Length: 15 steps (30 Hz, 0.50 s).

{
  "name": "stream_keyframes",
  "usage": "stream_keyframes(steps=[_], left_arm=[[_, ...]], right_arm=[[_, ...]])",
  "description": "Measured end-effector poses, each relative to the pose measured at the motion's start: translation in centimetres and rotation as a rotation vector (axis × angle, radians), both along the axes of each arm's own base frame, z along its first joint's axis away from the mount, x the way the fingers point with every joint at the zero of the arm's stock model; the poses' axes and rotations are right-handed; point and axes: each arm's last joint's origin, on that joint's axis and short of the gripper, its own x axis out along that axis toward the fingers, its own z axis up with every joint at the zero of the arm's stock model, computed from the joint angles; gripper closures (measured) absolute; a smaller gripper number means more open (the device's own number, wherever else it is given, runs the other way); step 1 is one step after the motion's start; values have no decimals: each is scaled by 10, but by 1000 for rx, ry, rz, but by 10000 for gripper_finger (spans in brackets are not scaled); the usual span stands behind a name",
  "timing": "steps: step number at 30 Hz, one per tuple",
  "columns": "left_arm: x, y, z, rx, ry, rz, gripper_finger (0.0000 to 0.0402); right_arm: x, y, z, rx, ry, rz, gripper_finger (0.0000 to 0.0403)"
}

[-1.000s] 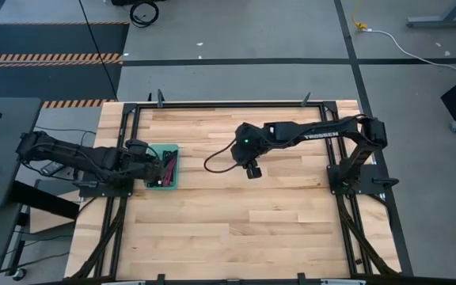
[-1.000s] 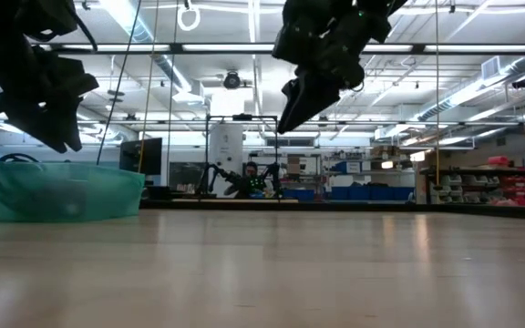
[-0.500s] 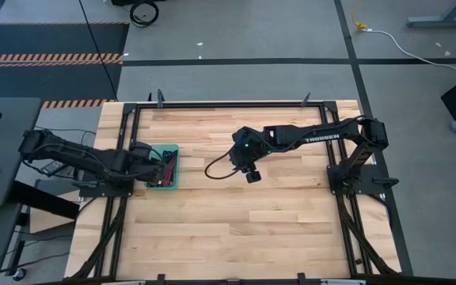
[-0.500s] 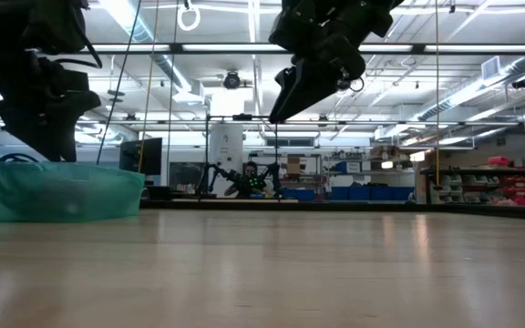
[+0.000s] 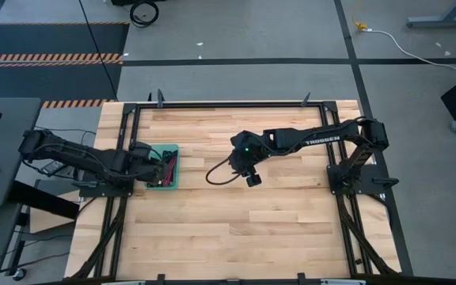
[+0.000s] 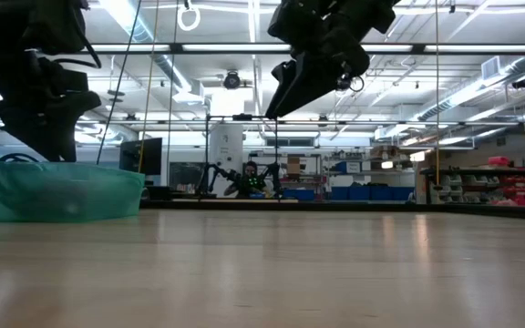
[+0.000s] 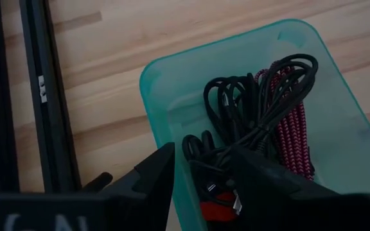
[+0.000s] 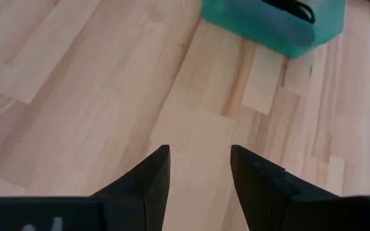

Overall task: Pick and place USB-C Cables
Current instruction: Move the green bin to the center of the table

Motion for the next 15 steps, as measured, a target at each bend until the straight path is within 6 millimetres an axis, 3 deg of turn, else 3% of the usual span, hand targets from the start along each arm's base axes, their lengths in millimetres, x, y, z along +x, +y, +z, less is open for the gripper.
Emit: stream_keyframes(steps=[15], left_arm=[[1, -1, 0, -25, -24, 16, 241]], right_arm=[[-2, 7, -2, 36, 31, -20, 234]])
